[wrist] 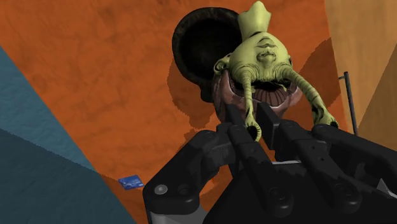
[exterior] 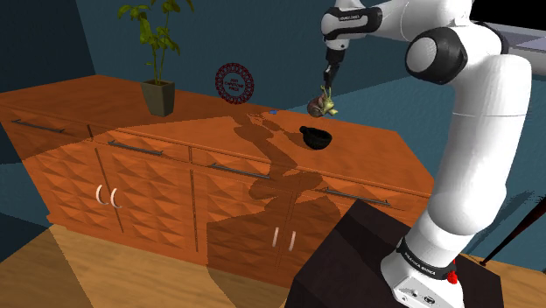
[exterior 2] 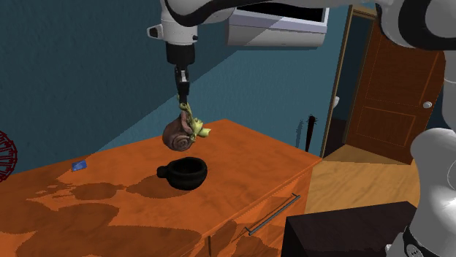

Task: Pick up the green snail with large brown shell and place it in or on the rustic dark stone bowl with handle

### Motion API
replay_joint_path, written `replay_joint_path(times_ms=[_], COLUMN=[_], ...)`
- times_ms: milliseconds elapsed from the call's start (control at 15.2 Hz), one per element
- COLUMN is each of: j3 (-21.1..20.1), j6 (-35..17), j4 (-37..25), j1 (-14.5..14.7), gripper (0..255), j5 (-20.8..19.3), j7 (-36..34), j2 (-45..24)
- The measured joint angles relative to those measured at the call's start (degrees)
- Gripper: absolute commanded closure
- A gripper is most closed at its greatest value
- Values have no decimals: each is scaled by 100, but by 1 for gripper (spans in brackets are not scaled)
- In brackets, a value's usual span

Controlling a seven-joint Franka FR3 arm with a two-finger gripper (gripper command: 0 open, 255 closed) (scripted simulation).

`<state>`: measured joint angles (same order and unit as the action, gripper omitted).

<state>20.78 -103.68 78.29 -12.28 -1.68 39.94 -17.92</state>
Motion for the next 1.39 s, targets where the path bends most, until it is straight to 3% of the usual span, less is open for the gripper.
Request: replay_joint_path(times_ms=[198,396,462,594,1386], j3=[53,17,4,4,46], j6=[564,1337,1453,1366,95], j4=[-1158,-2952,-3219,-3138,-1315], j1=[-382,-923,-1018,-1040,-734], gripper=[255,255,255,255,255], j5=[272,623,672,680,523], j7=[372,631,679,716,661], j2=[-581,-1587,-1737,-1746,-1209])
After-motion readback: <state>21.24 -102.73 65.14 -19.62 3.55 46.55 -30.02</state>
